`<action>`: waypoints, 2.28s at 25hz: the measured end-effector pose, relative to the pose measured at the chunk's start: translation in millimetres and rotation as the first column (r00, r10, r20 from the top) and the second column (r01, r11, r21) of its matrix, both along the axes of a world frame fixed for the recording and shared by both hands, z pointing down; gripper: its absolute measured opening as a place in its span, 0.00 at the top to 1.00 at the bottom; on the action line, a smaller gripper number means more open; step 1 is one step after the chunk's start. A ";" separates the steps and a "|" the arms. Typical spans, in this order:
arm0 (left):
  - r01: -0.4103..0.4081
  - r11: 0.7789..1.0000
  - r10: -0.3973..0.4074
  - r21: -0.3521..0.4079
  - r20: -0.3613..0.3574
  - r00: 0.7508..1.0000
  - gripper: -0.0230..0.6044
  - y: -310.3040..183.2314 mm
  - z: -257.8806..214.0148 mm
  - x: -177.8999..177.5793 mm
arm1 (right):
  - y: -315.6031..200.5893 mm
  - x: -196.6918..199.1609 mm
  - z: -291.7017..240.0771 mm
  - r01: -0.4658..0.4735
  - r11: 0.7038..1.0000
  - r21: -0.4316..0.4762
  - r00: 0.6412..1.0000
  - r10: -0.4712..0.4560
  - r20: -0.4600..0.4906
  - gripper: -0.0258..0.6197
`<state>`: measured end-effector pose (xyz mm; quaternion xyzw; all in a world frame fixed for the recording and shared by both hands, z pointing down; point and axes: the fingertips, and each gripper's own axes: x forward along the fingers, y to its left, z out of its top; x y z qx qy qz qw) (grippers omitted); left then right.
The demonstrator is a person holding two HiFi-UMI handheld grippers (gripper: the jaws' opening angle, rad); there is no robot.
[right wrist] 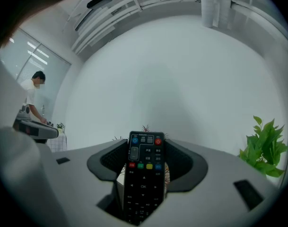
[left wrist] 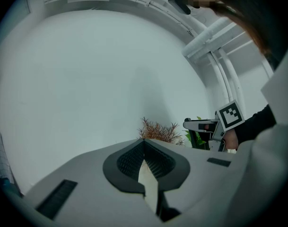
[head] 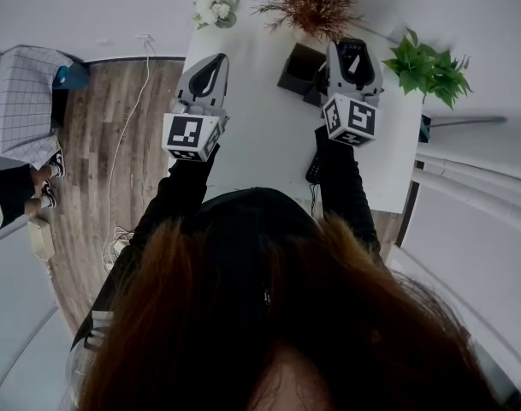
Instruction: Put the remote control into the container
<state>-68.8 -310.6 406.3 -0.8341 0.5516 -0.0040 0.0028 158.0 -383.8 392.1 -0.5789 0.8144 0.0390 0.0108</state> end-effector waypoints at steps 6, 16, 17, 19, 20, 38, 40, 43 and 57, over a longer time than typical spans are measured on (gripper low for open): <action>-0.008 1.000 0.008 -0.006 -0.004 1.000 0.95 1.5 3.4 0.7 | -1.1 -8.1 11.0 -0.017 1.000 0.005 0.998 0.017 -0.061 0.58; -0.015 1.000 0.015 -0.017 -0.016 1.000 0.95 3.1 8.2 -5.8 | 19.1 0.6 60.2 -0.062 0.993 -0.100 0.990 0.048 -0.135 0.58; -0.017 1.000 0.017 -0.018 -0.018 1.000 0.95 3.3 8.3 -5.1 | 20.8 1.9 64.1 -0.065 0.992 -0.111 0.990 0.050 -0.134 0.58; -0.025 1.000 0.024 -0.016 -0.019 1.000 0.95 4.0 8.1 -3.1 | 24.3 4.5 71.2 -0.073 0.989 -0.132 0.990 0.056 -0.131 0.58; -0.029 0.999 0.028 -0.015 -0.018 0.999 0.95 4.4 7.9 -2.2 | 25.8 5.7 74.5 -0.077 0.987 -0.142 0.990 0.059 -0.131 0.58; -0.031 0.999 0.031 0.006 -0.022 0.999 0.95 13.8 -1.3 0.0 | 28.8 10.8 46.5 -0.051 0.994 -0.091 0.997 0.046 -0.064 0.59; -0.032 0.999 0.033 0.014 -0.022 0.999 0.95 14.3 -4.6 1.3 | 30.3 15.3 31.7 -0.058 0.997 -0.058 0.997 0.055 -0.047 0.70; -0.034 0.999 0.034 0.028 -0.020 0.999 0.95 15.0 -10.2 3.1 | 34.4 22.5 14.1 -0.062 0.998 -0.021 0.998 0.061 -0.030 0.90; -0.074 0.995 0.076 0.070 -0.018 0.997 0.95 26.6 -26.2 21.4 | 84.8 53.2 -32.7 -0.086 0.995 0.060 0.996 0.085 0.006 0.93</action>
